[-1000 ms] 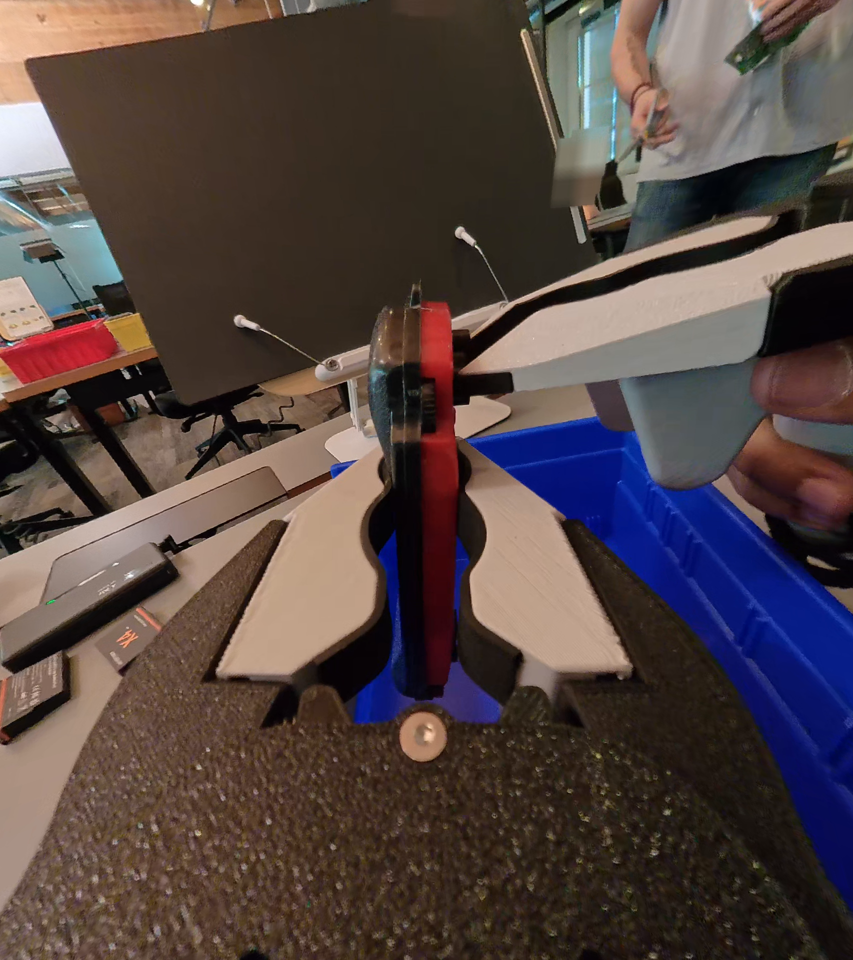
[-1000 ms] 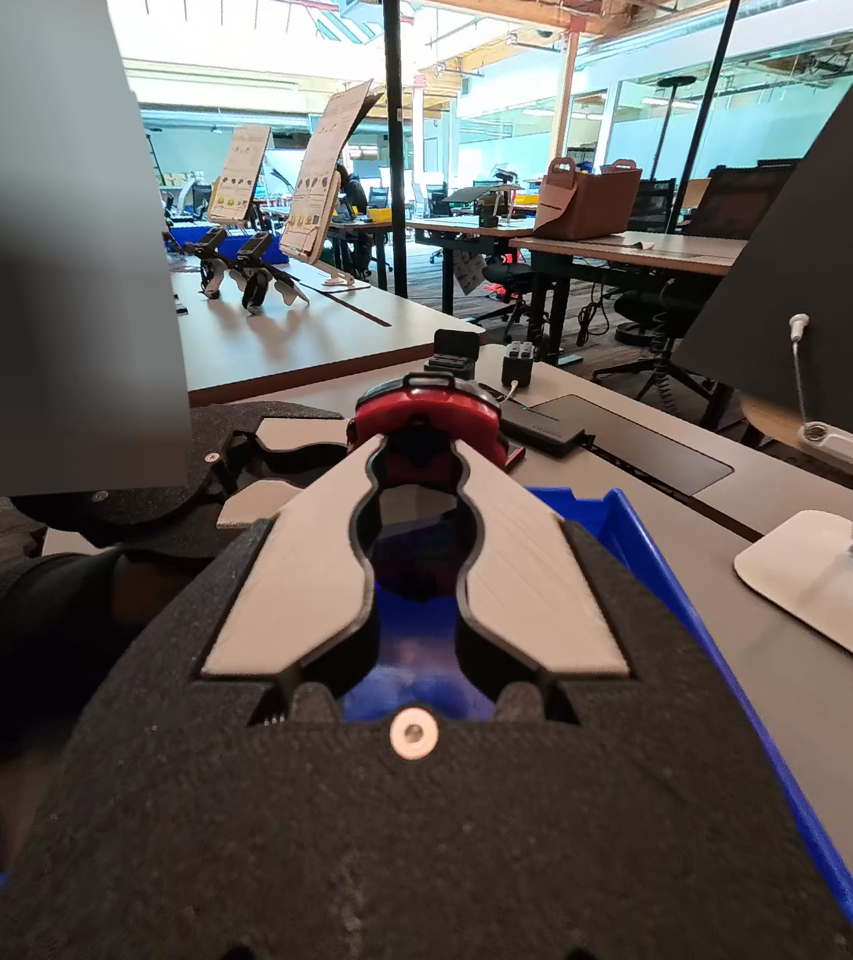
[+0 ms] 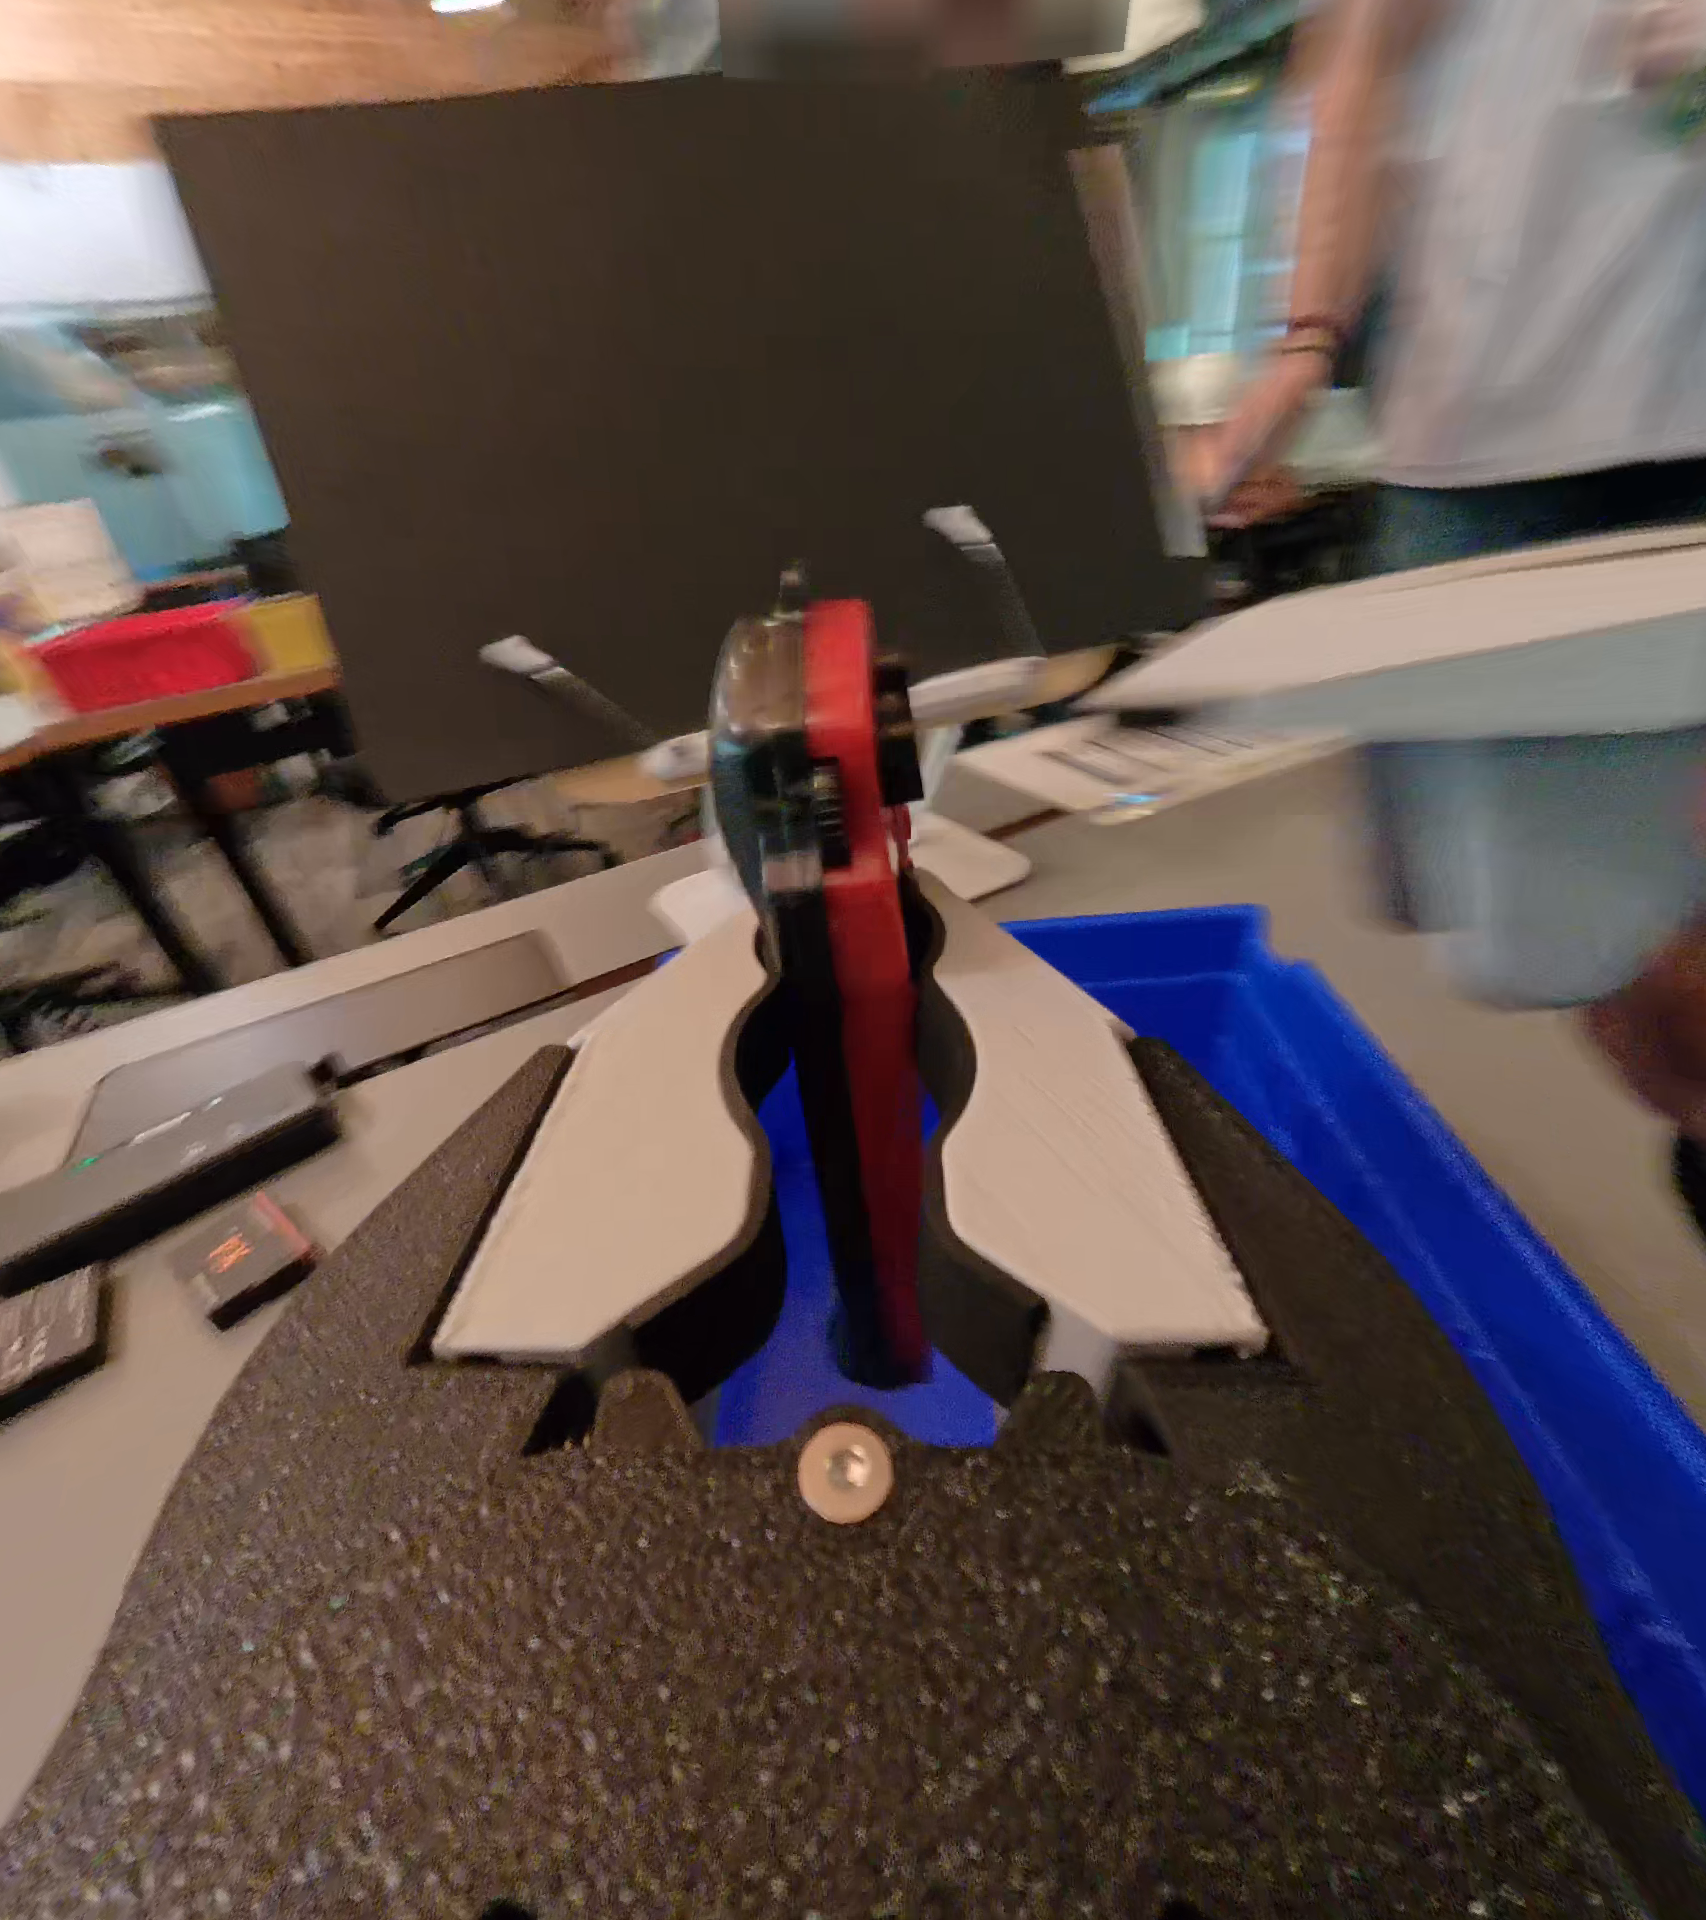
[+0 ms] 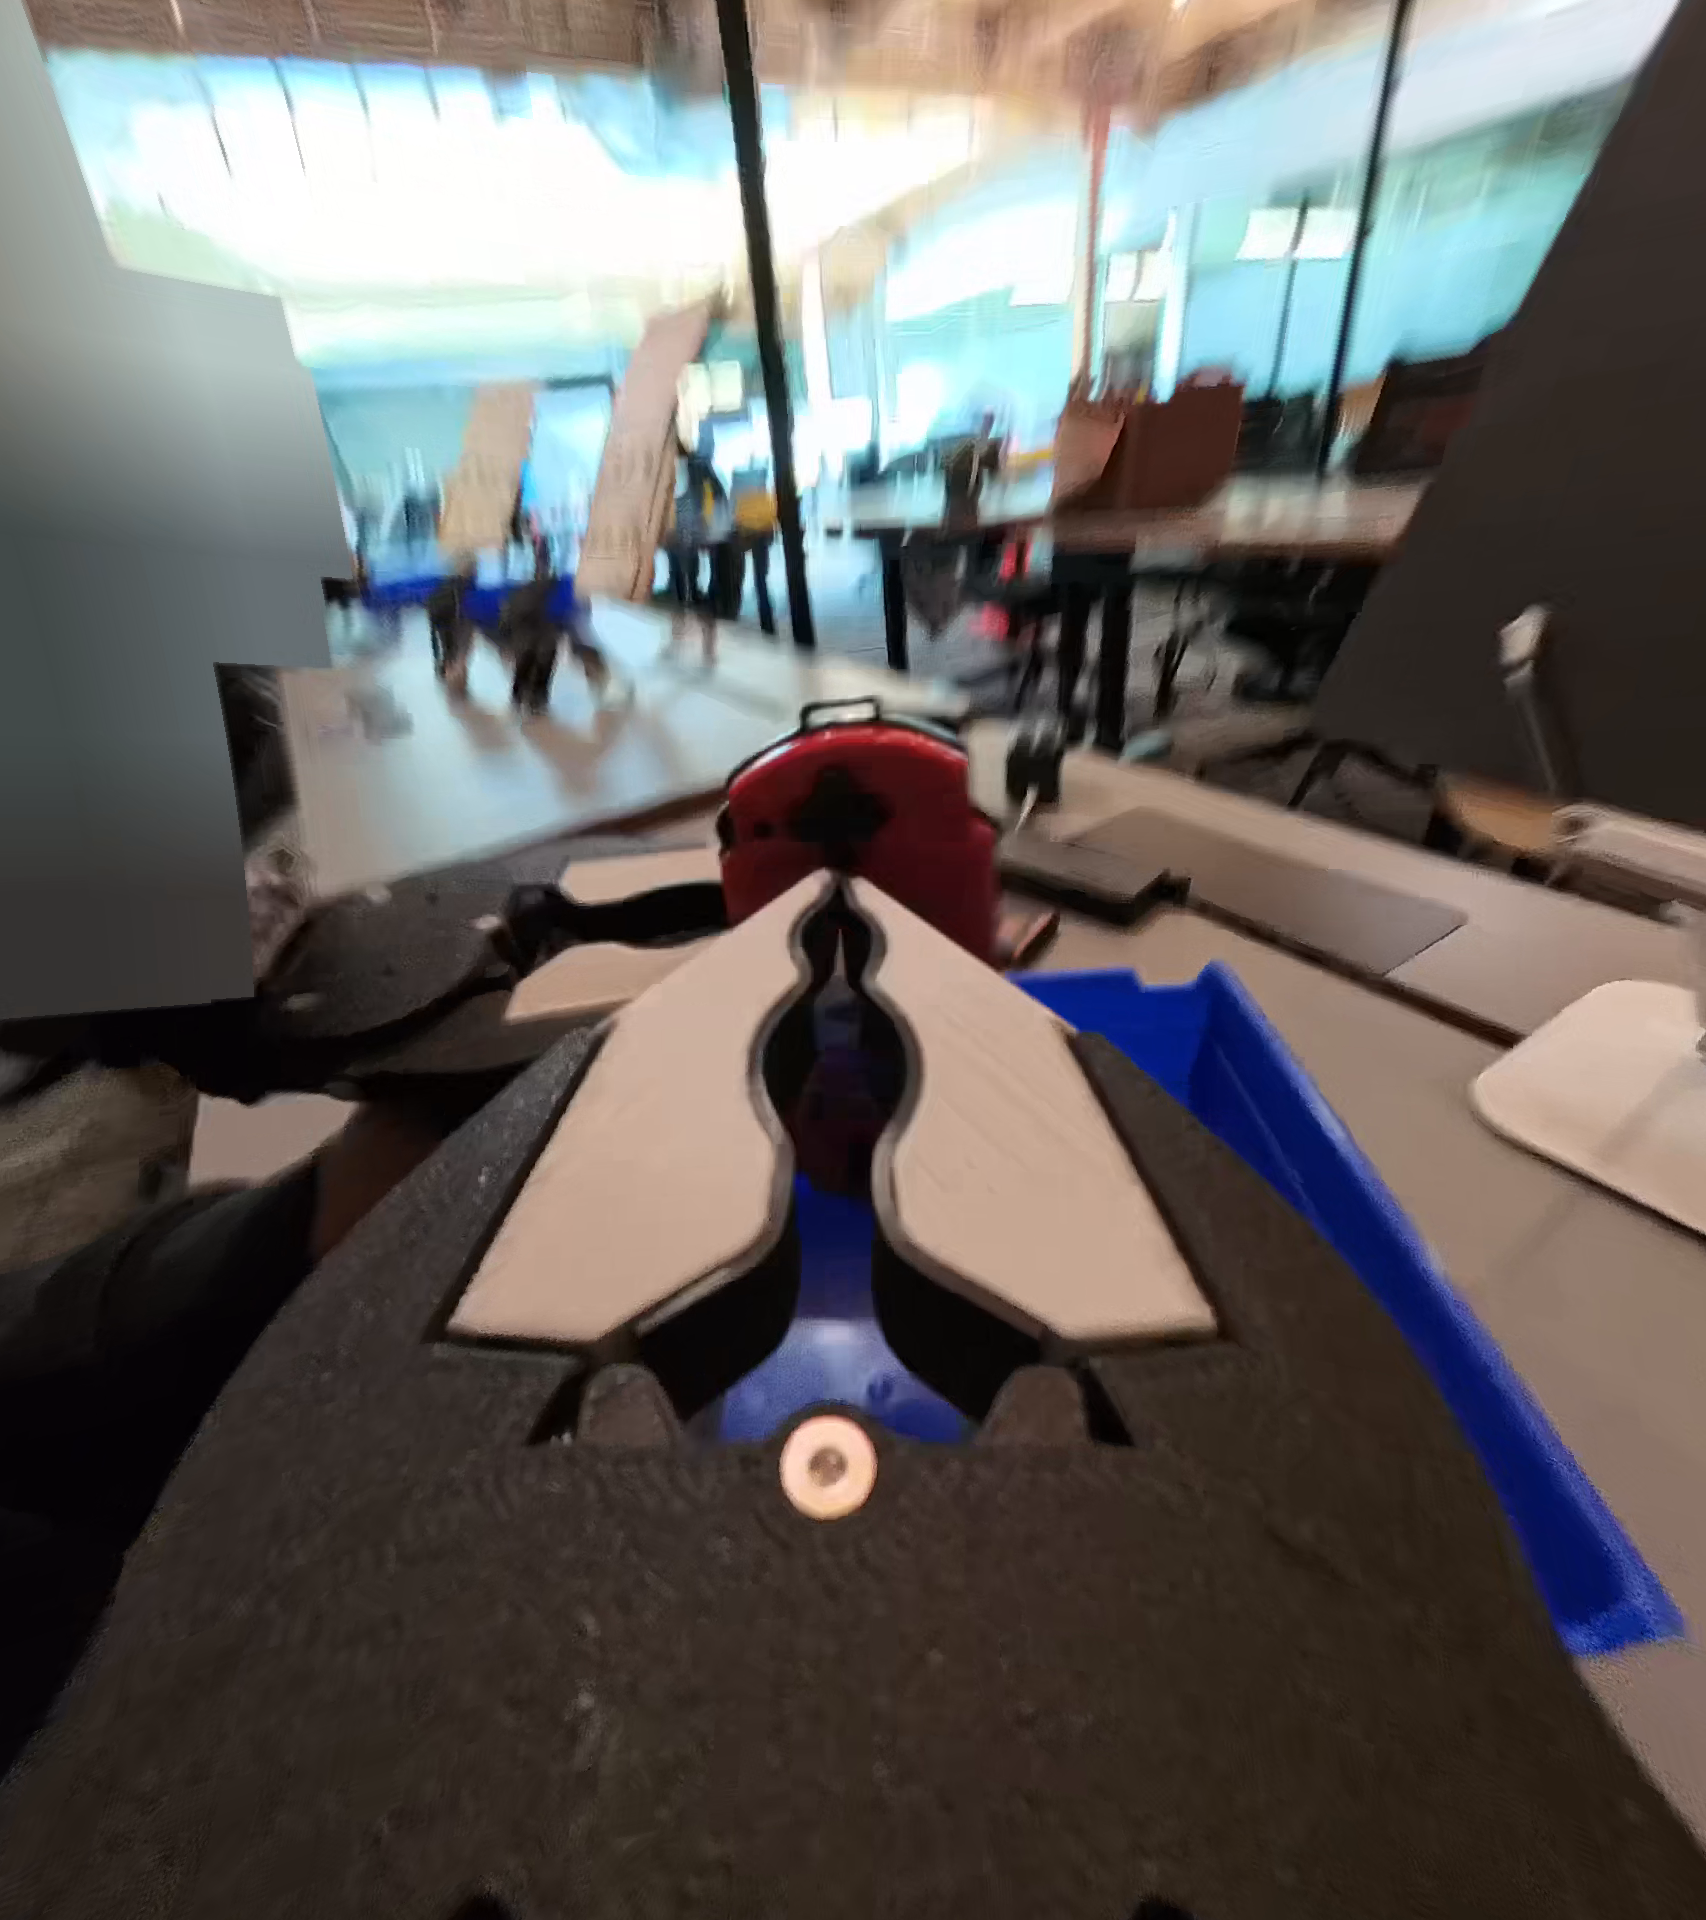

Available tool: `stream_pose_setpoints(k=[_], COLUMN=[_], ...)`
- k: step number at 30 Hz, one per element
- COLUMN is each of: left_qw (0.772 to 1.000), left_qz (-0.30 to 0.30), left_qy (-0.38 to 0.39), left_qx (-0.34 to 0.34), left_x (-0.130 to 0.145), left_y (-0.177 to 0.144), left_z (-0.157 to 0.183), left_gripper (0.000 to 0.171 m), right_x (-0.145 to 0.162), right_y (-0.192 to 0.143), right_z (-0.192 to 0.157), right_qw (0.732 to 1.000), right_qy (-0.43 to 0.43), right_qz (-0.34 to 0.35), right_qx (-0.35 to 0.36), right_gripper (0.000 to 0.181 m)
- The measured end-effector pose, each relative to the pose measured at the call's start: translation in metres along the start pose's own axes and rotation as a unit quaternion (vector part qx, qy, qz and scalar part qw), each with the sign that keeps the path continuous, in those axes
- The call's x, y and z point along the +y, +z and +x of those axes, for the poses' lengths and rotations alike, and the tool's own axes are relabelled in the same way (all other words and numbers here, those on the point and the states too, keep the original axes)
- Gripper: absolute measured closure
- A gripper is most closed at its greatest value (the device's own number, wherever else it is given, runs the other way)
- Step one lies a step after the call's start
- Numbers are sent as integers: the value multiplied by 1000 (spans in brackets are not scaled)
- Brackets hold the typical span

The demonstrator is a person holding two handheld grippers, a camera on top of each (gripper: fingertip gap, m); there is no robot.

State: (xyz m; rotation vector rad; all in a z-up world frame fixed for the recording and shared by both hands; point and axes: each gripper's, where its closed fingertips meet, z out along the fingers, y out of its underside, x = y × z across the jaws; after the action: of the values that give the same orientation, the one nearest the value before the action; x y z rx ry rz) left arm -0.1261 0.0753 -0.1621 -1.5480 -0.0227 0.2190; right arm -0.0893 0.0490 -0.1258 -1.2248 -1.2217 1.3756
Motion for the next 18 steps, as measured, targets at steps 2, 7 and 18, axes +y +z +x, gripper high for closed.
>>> stream_pose_setpoints(k=[2, 7, 18], left_qw=[997, 990, 988], left_qz=[-6, 20, 32], left_qy=[-67, -137, -148], left_qx=[-47, -21, 21], left_x=[8, -14, -32], left_y=[-6, -25, -24], left_z=[-56, -81, -58], left_gripper=[155, 155, 155], right_x=[-14, -26, -51], right_y=[-32, -90, -126], right_z=[16, 44, 58], right_qw=[999, 995, 992], right_qy=[19, 3, 23], right_qz=[31, 36, 65], right_qx=[24, 96, 104], right_gripper=[181, 181, 181])
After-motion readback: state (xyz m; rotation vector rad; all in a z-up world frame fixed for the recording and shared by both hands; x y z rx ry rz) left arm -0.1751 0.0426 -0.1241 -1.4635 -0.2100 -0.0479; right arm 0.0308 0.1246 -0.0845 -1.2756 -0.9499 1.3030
